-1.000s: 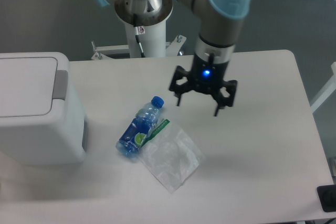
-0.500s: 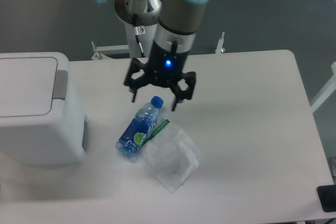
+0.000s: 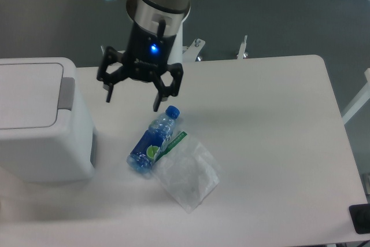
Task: Open the trash can
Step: 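Move the open gripper across the table toward the trash can lid, then push the gripper against the lid edge to swing the lid open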
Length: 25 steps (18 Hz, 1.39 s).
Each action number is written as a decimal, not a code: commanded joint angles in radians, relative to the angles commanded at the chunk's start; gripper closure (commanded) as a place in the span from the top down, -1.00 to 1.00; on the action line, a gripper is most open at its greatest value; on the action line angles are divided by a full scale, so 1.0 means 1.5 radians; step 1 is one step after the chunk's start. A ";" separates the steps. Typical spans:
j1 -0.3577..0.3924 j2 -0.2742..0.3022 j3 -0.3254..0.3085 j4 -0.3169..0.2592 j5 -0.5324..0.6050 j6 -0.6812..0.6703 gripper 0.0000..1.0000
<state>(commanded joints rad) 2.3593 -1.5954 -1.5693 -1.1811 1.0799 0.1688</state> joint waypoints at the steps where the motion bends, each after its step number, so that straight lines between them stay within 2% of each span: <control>1: -0.001 0.000 -0.002 0.000 0.000 -0.004 1.00; 10: -0.021 -0.005 -0.014 0.000 0.001 -0.015 1.00; 15: -0.032 0.032 -0.077 0.003 0.004 -0.013 1.00; 25: -0.072 0.017 -0.083 0.002 0.004 -0.021 1.00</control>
<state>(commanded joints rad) 2.2519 -1.5692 -1.6935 -1.1781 1.0860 0.1381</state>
